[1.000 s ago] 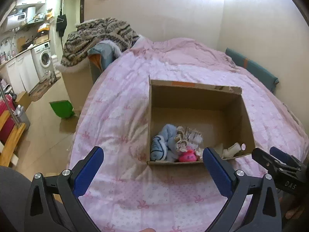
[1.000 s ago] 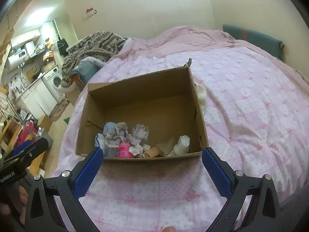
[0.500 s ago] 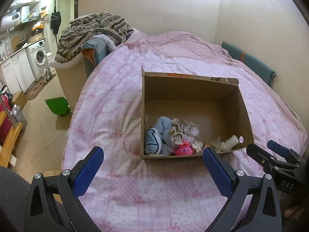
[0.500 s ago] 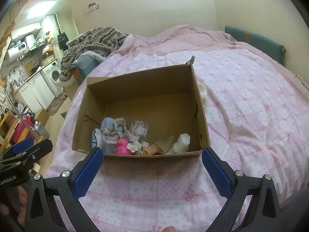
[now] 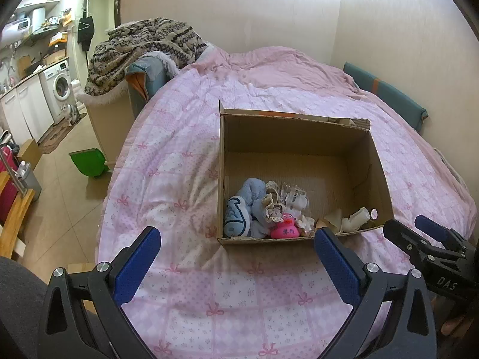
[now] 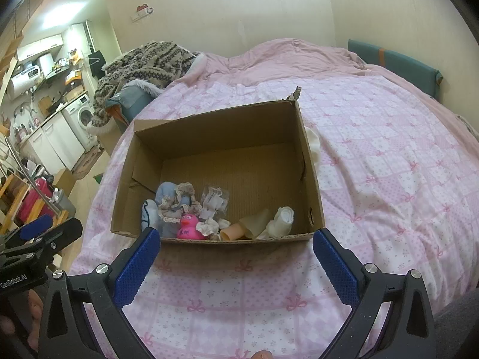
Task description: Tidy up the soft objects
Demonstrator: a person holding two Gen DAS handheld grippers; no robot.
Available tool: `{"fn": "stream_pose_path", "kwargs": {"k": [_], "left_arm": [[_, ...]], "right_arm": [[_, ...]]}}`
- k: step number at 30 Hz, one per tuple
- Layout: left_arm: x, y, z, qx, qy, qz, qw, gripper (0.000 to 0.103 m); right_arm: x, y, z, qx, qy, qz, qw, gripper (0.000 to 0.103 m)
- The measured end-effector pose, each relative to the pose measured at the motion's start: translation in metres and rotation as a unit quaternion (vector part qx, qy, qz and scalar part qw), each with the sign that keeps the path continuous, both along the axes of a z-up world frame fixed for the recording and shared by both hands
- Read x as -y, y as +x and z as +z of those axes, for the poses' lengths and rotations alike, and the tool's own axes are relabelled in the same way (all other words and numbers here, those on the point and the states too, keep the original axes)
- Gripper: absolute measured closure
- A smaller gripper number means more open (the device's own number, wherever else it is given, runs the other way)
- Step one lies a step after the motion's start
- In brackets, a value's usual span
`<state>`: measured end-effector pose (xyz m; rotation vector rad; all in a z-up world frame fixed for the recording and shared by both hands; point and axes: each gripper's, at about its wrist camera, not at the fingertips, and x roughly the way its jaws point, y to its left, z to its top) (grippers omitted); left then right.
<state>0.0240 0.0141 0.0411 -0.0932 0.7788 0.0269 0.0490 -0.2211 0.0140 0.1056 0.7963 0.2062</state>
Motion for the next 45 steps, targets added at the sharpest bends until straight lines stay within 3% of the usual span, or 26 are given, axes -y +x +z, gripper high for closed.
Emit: {"fn": "stream_pose_path", "kwargs": {"k": [45], "left_arm": [[-0.0026,-0.0028,-0.0057,0.002,-0.001,-0.003,1.0000,0.001]], "right_arm": [[0.0008,-0.0042,0.0064,0.011,0.005,-0.002,1.000,0.000]]}}
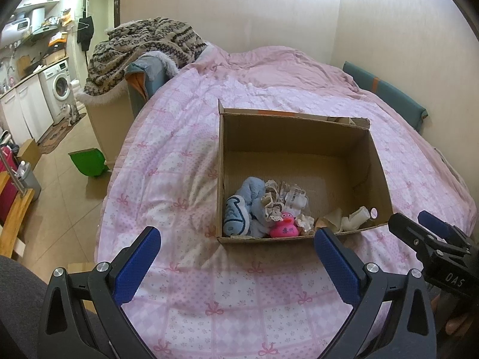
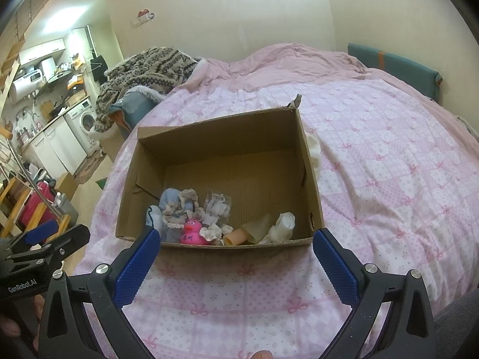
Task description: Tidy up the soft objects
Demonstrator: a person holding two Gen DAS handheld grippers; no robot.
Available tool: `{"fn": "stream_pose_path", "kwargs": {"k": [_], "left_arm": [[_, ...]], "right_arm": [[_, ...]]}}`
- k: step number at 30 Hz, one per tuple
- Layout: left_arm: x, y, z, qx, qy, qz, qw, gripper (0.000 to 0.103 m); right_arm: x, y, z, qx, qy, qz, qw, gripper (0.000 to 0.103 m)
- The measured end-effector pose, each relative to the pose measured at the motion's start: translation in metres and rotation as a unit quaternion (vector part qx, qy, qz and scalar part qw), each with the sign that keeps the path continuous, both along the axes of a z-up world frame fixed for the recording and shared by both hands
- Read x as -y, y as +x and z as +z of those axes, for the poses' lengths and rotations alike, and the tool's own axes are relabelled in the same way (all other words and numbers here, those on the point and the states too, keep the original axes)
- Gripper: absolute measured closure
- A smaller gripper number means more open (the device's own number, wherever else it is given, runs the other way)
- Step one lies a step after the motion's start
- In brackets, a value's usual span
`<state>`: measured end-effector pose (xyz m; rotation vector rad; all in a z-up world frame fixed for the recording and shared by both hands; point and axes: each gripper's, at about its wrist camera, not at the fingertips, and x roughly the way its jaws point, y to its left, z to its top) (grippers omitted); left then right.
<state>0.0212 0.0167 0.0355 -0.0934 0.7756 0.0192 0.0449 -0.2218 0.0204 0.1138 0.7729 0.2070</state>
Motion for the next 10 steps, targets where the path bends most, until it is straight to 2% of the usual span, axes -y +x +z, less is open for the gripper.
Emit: {"fn": "stream_pose_path", "kwargs": {"k": [10], "left_arm": [[-0.0020,0.0012,-0.0016,-0.006,-0.005,0.002,1.0000,0.001]], "right_arm": [[-0.0013,-0.0009,0.0025,0.002,-0.001,0.001,1.000,0.000]]}}
